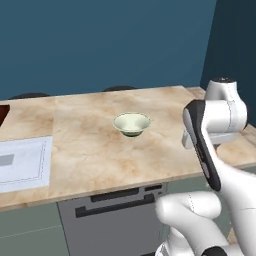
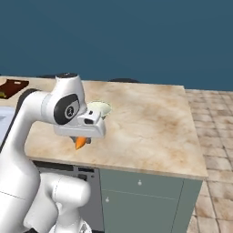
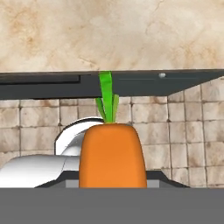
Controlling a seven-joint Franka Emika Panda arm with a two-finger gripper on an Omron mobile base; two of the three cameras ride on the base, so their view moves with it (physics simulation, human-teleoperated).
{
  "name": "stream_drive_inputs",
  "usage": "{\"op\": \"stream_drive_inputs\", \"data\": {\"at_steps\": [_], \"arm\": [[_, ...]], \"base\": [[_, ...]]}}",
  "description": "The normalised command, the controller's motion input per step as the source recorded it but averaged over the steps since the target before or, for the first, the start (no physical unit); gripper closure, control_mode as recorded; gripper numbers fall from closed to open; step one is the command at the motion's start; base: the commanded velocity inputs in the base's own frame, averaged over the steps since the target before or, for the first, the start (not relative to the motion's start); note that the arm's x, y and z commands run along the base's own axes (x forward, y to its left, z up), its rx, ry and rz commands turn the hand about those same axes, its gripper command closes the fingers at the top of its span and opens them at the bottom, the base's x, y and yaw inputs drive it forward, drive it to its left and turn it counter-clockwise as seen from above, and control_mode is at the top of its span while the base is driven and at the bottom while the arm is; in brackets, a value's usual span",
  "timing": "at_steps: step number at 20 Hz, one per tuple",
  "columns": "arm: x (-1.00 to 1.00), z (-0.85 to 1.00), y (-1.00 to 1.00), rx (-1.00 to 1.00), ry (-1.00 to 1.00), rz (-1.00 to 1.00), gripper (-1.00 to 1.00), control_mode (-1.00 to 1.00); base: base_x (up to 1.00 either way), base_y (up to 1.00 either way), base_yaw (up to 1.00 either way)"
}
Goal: Place the two vegetables and bowl onto the tray for setting up a vegetable dip station.
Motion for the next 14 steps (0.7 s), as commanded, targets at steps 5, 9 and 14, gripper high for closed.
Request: {"op": "stream_drive_inputs", "data": {"at_steps": [5, 9, 14], "arm": [[0.0, 0.0, 0.0, 0.0, 0.0, 0.0, 1.0, 1.0], [0.0, 0.0, 0.0, 0.0, 0.0, 0.0, 1.0, 1.0], [0.0, 0.0, 0.0, 0.0, 0.0, 0.0, 1.0, 1.0]], "base": [[-0.83, -0.71, 0.15], [-0.37, -0.94, 0.29], [-0.01, -0.93, 0.42]]}}
